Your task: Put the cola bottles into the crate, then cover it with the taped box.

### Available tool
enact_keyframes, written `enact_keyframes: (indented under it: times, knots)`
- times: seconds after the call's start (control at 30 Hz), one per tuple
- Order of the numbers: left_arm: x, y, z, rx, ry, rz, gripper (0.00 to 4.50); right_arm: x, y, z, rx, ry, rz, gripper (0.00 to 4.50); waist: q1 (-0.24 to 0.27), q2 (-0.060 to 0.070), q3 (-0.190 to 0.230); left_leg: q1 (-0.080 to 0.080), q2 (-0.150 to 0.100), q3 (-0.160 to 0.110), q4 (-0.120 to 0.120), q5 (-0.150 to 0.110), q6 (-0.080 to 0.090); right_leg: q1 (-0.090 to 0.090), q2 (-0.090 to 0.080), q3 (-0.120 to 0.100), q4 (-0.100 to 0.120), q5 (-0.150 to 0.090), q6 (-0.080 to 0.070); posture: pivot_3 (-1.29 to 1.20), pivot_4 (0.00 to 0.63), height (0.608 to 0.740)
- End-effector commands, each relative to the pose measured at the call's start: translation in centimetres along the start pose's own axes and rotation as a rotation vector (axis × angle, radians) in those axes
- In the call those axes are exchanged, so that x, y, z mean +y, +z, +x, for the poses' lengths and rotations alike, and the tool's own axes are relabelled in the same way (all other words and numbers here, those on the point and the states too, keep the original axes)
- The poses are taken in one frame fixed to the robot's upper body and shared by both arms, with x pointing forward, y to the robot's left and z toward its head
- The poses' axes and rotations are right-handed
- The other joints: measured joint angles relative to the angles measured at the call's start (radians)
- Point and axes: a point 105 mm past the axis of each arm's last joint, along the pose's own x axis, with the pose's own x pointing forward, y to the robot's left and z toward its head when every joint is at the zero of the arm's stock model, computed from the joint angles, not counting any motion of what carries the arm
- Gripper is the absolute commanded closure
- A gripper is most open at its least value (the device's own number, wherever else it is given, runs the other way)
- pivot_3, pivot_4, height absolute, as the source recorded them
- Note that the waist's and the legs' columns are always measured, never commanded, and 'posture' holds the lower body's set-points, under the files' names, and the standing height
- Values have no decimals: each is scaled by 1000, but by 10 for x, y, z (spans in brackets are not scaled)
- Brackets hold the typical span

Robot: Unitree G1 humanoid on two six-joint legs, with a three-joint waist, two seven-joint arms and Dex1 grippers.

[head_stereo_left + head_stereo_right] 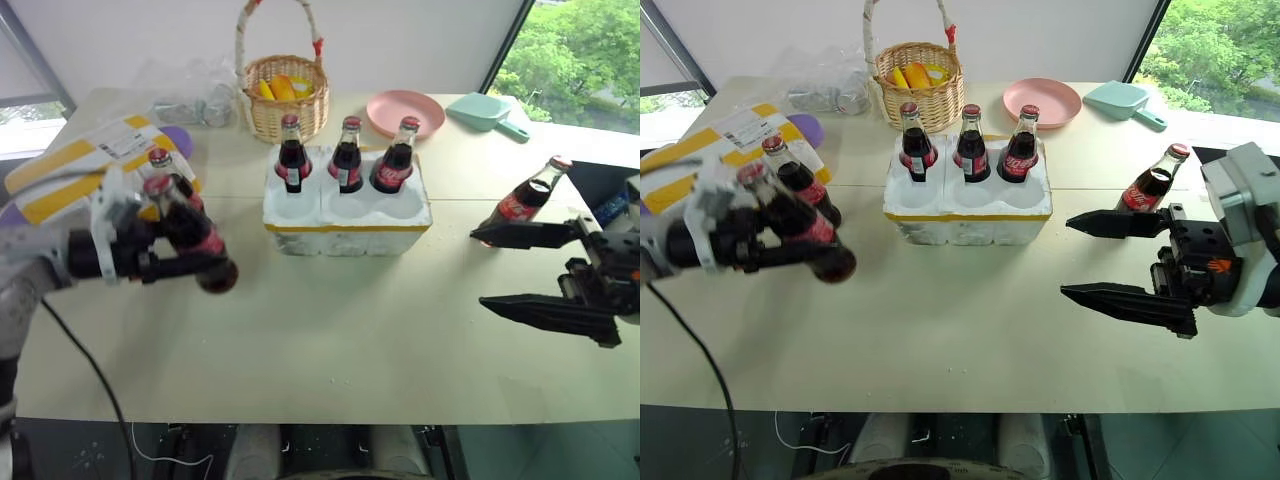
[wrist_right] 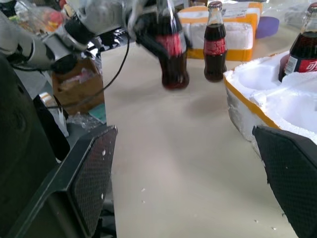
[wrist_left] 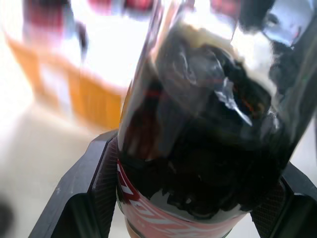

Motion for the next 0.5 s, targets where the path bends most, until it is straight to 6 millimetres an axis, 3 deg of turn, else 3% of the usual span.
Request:
enact_keyframes:
  times: [0.03,0.2,0.33,0.5]
  knots:
    - [-8,44,17,-76,-101,103,1689,2,6,2,-33,-6,-40,0,5,0,0,0,0,1,0,0,0,0,0,0,0,1,1,0,150,740]
    - [-10,79,59,-163,-221,129,1689,1,5,6,-42,-24,-43,0,6,-1,0,0,-2,1,1,1,0,2,1,0,0,3,6,0,150,740]
    - [8,87,107,-174,-160,154,1689,-1,7,8,-57,-46,-49,0,5,-1,0,0,-2,1,1,1,-1,2,2,0,0,4,7,0,150,740]
    - [28,90,150,-187,-62,156,1689,0,9,8,-65,-67,-48,0,3,-2,1,0,-2,1,1,1,0,2,2,0,0,4,7,0,150,740]
